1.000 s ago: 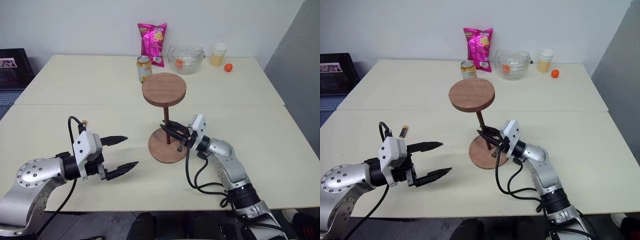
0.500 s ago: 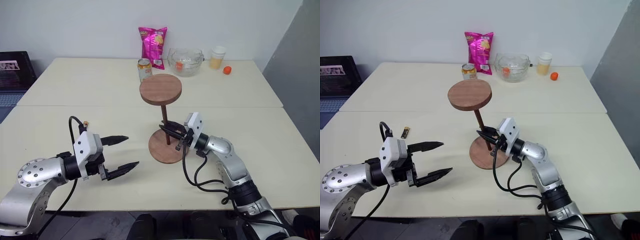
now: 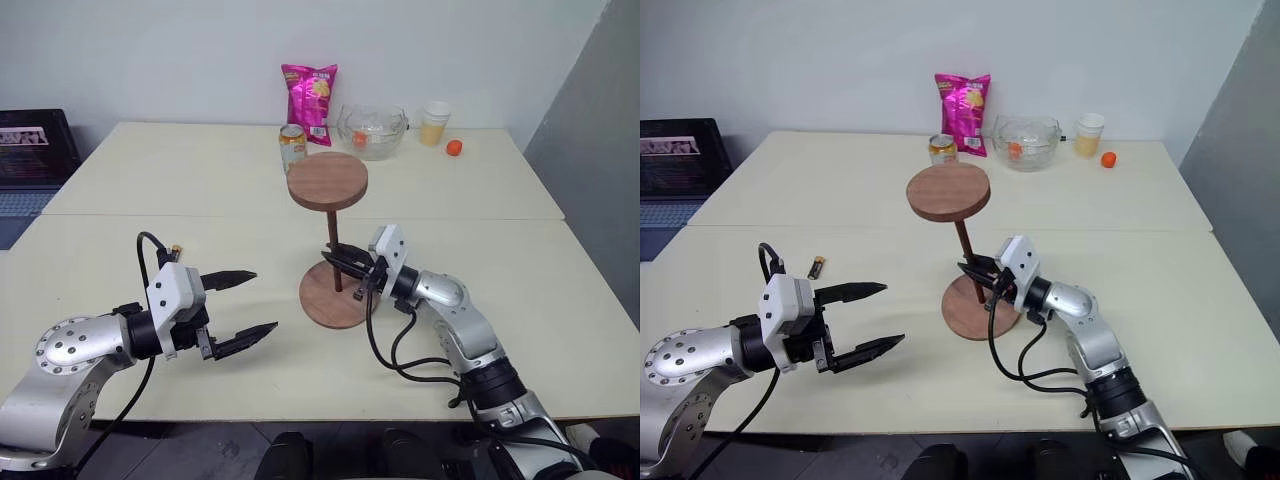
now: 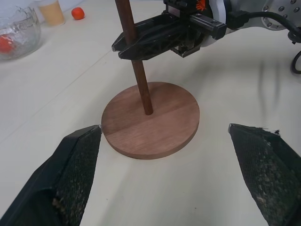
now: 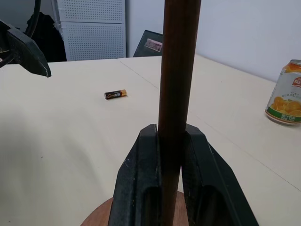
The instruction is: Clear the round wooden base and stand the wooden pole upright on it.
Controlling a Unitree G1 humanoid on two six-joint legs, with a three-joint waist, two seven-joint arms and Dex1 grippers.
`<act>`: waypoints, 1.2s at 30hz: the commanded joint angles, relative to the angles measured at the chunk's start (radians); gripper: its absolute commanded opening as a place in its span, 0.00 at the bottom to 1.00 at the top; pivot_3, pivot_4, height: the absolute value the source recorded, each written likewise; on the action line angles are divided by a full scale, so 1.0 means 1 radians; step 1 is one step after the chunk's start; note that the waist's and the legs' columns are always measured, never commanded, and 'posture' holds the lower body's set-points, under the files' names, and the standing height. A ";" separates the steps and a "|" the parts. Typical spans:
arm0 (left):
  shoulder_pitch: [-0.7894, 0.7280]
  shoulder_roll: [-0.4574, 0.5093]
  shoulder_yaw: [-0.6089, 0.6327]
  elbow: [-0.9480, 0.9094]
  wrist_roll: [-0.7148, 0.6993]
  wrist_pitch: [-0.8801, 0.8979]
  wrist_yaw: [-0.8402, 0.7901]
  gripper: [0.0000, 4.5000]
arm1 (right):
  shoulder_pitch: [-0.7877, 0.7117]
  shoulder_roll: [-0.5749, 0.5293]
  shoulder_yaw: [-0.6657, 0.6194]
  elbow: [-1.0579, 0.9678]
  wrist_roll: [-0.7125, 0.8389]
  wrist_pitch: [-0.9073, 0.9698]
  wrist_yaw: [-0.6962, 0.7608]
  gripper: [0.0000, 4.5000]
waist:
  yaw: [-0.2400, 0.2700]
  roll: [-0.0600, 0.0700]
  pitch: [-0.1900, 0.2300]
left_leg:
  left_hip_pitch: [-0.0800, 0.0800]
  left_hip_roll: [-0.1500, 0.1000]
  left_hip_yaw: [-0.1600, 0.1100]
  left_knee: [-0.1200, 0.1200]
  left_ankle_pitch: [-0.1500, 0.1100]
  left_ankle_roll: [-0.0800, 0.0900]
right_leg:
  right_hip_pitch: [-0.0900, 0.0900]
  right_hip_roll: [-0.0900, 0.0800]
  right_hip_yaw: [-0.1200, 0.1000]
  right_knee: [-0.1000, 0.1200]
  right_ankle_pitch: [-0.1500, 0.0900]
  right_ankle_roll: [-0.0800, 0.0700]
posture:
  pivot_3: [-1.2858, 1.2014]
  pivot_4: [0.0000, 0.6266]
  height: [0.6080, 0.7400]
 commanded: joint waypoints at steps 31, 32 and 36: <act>-0.014 0.034 -0.013 -0.018 0.005 0.043 -0.003 1.00 | 0.091 -0.081 0.027 0.019 -0.041 0.096 0.010 0.05 | 0.008 0.002 -0.001 | 0.001 0.000 -0.002 -0.002 -0.001 0.001 | -0.001 -0.001 -0.001 -0.006 -0.005 0.001 | 0.52 0.24 1.00; -0.015 0.033 -0.013 -0.017 0.006 0.042 -0.003 1.00 | 0.093 -0.080 0.028 0.009 -0.038 0.086 0.016 0.05 | 0.008 0.002 0.000 | 0.000 0.000 -0.002 -0.002 -0.001 0.001 | -0.001 -0.001 -0.001 -0.006 -0.005 0.001 | 0.52 0.24 1.00; -0.017 0.031 -0.017 -0.015 0.015 0.029 -0.008 1.00 | 0.097 -0.074 0.018 -0.017 -0.033 0.080 0.005 0.05 | 0.009 0.002 0.000 | -0.001 0.000 -0.002 -0.007 -0.001 0.001 | -0.001 -0.001 -0.002 -0.012 -0.004 0.002 | 0.52 0.24 1.00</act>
